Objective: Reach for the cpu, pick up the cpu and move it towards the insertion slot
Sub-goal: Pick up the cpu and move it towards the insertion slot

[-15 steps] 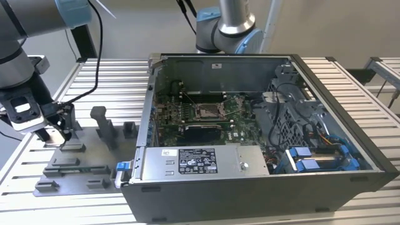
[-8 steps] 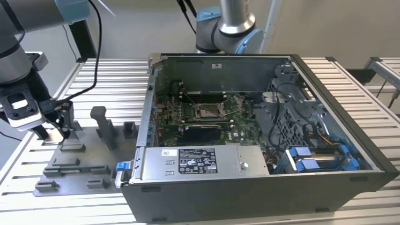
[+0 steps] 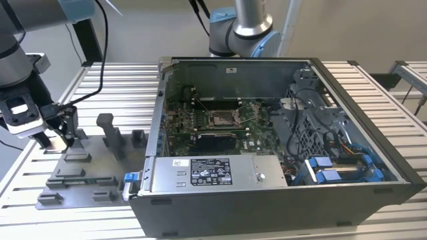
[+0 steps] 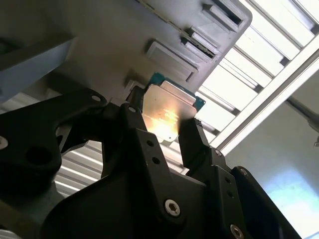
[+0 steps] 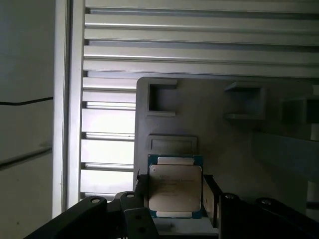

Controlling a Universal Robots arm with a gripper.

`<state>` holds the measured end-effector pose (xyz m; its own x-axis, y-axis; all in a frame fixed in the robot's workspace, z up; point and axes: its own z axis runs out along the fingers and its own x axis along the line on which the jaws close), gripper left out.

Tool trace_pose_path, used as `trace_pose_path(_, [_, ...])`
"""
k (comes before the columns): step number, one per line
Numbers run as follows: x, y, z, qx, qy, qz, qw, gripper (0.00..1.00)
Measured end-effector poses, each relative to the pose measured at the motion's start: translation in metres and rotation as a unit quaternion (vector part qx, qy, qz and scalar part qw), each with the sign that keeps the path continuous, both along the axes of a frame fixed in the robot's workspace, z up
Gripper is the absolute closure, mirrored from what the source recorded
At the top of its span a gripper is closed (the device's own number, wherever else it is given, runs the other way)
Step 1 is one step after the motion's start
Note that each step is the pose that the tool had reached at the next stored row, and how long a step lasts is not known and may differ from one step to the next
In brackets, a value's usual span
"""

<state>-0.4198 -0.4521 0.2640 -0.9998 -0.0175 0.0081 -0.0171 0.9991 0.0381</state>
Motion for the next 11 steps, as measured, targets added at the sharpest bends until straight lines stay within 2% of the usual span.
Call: trace_pose_path(11, [0.0, -0.0008, 0.0035, 0.0001, 0.0005, 0.0, 1.0, 1.0])
